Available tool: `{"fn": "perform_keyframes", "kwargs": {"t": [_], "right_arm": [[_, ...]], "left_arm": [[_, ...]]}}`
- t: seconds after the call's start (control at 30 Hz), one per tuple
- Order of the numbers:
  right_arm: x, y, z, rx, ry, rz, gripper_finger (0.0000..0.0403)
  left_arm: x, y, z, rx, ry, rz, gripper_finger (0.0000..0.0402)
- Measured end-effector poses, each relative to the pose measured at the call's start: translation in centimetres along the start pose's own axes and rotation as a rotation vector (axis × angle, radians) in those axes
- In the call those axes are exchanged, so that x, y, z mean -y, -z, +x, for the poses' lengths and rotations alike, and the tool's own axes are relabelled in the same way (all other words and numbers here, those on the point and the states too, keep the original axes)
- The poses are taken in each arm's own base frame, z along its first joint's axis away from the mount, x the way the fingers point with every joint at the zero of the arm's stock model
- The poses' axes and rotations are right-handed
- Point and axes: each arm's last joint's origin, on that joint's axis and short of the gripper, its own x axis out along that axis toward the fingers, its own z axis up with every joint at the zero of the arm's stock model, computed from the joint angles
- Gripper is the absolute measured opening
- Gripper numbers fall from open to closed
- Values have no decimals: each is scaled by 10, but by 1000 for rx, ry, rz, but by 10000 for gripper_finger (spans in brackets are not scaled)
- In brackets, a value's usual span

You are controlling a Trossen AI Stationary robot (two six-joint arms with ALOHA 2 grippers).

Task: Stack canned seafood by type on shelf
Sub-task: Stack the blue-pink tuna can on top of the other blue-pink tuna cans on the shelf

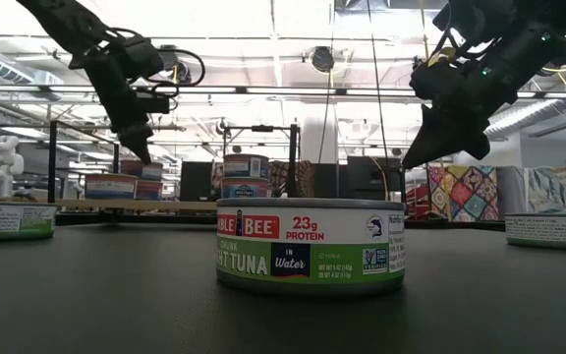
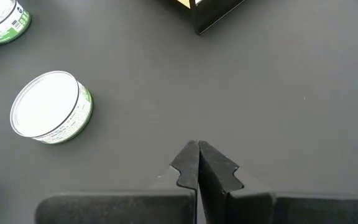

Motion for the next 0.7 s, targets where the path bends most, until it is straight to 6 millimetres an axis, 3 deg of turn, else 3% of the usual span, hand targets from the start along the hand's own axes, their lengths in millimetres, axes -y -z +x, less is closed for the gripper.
{"fn": "perform_keyframes", "kwargs": {"t": [0.3,0.57,0.7], "right_arm": [[0,0,0,0,0,0,0],[0,0,0,0,0,-4,0],[-1,-1,0,10,-8,1,0]], "left_arm": [[4,-3,-7,32,4,-9,84],[9,-8,-45,177,-38,-16,89],[22,-13,-66,308,51,-11,89]]}}
